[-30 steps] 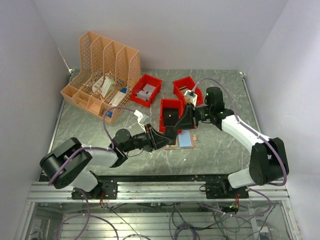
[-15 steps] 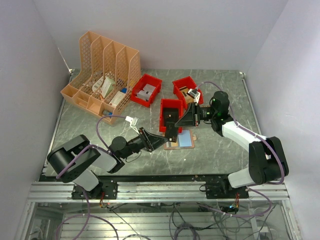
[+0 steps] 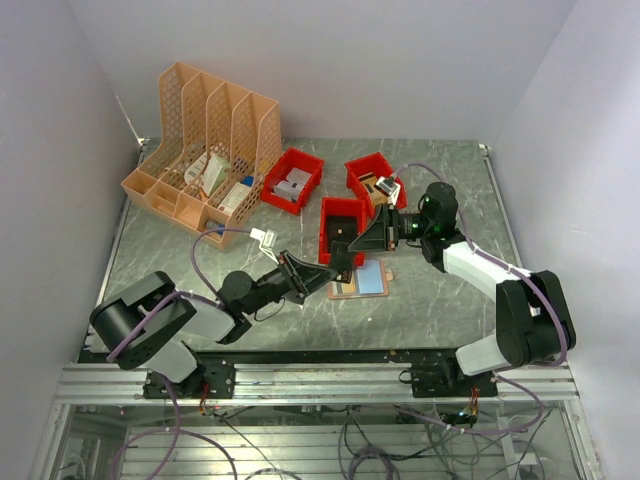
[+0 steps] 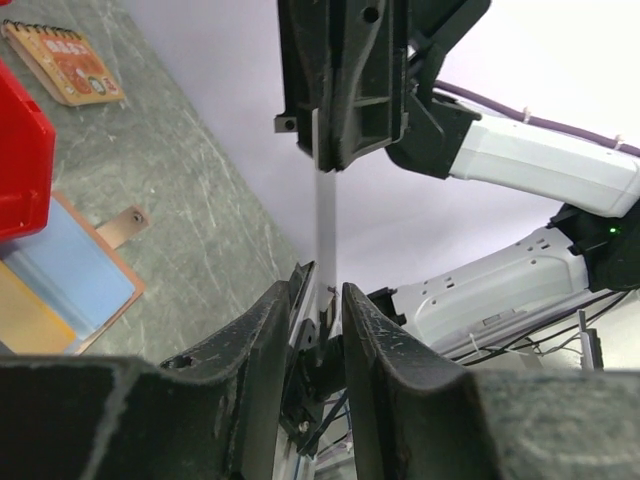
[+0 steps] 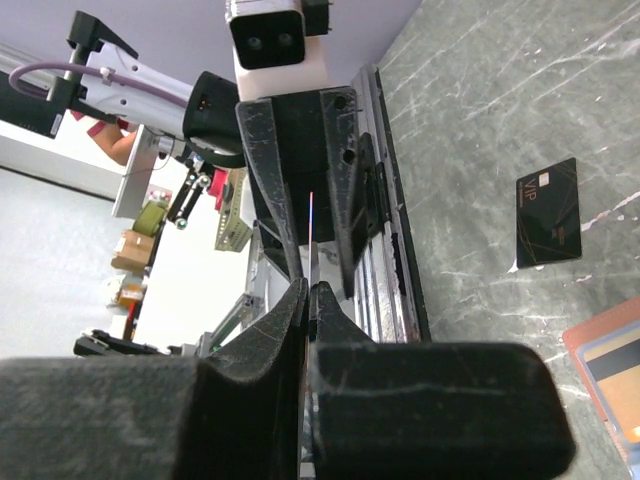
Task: Put the credit cards into the card holder
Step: Adjust the credit card, then move the storage box to the center of the board, then insert the credit card into the card holder.
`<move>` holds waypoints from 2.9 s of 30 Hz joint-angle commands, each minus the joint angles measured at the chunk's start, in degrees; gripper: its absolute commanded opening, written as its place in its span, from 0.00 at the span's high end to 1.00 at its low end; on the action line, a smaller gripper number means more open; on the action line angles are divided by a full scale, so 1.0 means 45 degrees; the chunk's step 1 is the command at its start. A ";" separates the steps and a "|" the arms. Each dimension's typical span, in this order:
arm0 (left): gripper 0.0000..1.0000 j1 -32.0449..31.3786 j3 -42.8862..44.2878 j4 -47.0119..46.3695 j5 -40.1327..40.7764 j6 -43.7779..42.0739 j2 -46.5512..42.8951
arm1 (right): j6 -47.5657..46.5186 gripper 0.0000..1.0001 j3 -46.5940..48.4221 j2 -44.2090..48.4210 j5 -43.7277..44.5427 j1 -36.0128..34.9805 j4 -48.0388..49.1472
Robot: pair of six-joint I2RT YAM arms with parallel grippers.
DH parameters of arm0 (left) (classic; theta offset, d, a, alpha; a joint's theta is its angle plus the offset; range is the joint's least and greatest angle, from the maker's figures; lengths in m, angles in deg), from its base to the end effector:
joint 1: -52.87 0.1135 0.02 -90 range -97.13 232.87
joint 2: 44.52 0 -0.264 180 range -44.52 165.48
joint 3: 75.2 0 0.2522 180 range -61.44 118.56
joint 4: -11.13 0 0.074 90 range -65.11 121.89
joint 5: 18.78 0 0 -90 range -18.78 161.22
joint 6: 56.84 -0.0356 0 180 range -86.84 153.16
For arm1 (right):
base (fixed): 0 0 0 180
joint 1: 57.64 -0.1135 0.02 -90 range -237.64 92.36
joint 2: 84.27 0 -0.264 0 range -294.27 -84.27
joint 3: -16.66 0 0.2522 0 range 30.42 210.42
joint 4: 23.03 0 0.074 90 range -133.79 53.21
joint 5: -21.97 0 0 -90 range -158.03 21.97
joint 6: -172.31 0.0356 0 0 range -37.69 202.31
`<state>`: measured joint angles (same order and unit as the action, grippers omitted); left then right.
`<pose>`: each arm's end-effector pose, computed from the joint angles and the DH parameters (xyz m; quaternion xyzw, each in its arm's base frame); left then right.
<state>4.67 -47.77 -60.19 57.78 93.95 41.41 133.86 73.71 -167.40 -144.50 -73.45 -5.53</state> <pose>0.1531 -0.1836 0.1859 0.0230 0.6258 -0.6743 0.3914 0.2757 0.1140 0.2524 -0.2015 0.6905 0.6745 0.1662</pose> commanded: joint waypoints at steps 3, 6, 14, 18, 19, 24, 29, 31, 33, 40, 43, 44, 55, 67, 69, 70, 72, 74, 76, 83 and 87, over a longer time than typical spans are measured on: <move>0.64 -0.0078 0.0126 -0.3091 0.0514 -0.0036 -0.0532 | -0.0374 1.00 -0.0144 -0.0141 0.0081 0.0036 -0.0323; 0.78 -0.0073 0.0207 -0.3102 0.0445 -0.0014 -0.0302 | -0.0478 1.00 -0.0190 -0.0103 0.0081 0.0037 -0.0372; 0.93 0.0008 -0.0141 -0.3048 0.0454 -0.0292 -0.0011 | -0.2863 0.82 0.0637 -0.0125 -0.0041 0.0258 -0.2306; 0.93 0.0649 -0.0953 -0.2481 0.0102 -0.0293 -0.0232 | -1.3927 0.70 0.4250 -0.0417 0.2573 0.0605 -1.2312; 0.93 0.0858 -0.1122 -0.2117 -0.0130 -0.0266 -0.0339 | -1.6915 0.71 0.4578 -0.0384 0.3713 0.0489 -1.3886; 0.93 0.1698 -0.1319 0.1717 -0.1558 -0.0705 -0.1721 | -2.4822 1.00 0.3930 -0.0316 0.6319 -0.0250 -1.6242; 0.93 0.1827 -0.0717 0.7233 -0.1534 -0.2288 -0.4804 | -2.5532 1.00 0.4322 -0.2014 0.7783 -0.1869 -1.6688; 0.93 0.1863 -0.0452 0.9690 -0.1213 -0.2888 -0.6090 | -2.4908 1.00 0.4406 -0.2457 0.7932 -0.2114 -1.6062; 0.93 0.1897 -0.0267 1.1029 -0.0941 -0.3314 -0.7002 | -2.4476 1.00 0.4393 -0.2766 0.8349 -0.2345 -1.5433; 0.93 0.1982 -0.0303 1.2567 -0.1211 -0.3515 -0.8395 | -2.3238 1.00 0.5100 -0.4394 0.9554 -0.2658 -1.4282; 0.93 0.1998 -0.0482 1.2113 -0.1531 -0.3296 -0.8236 | -2.2701 1.00 0.5559 -0.4940 0.9862 -0.2648 -1.3886; 0.93 0.1984 -0.0519 1.1934 -0.1608 -0.3217 -0.8178 | -2.2519 1.00 0.5730 -0.5044 1.0012 -0.2657 -1.3753; 0.93 0.1956 -0.0484 0.9552 -0.1720 -0.2315 -0.5897 | -2.0871 1.00 0.7711 -0.6502 1.1271 -0.2624 -1.2548; 0.93 0.1034 0.0523 0.4936 -0.0503 0.0212 -0.0719 | -2.1949 0.84 0.6285 -0.3397 0.4800 -0.0027 -1.6420; 0.93 0.0862 0.0863 0.4770 -0.0394 0.0395 -0.0011 | -2.1069 0.70 0.5337 -0.2690 0.5450 0.0175 -1.6040; 0.93 0.0821 0.1002 0.4683 -0.0353 0.0428 0.0311 | -2.0658 0.64 0.4894 -0.2426 0.5958 0.0174 -1.5773; 0.93 0.0803 0.1182 0.4285 -0.0238 0.0646 0.1024 | -1.9905 0.54 0.4041 -0.1982 0.6889 0.0195 -1.5021; 0.93 0.0792 0.1336 0.3649 -0.0112 0.1005 0.1803 | -1.9218 0.53 0.3504 -0.1868 0.7734 0.0195 -1.4305; 0.93 0.0784 0.1506 0.2859 -0.0102 0.1377 0.2589 | -1.8967 0.56 0.3456 -0.2067 0.8276 0.0209 -1.4220; 0.93 0.0753 0.2046 0.2183 -0.0032 0.1841 0.4340 | -1.8321 0.81 0.3648 -0.2886 0.9868 0.0249 -1.4139; 0.93 0.0768 0.2332 0.2644 -0.0087 0.1833 0.4649 | -1.8246 0.74 0.3662 -0.3303 1.0407 0.0252 -1.4071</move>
<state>8.40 -39.33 -45.28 56.04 102.08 61.38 50.26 89.44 -180.62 -101.64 -72.58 -70.22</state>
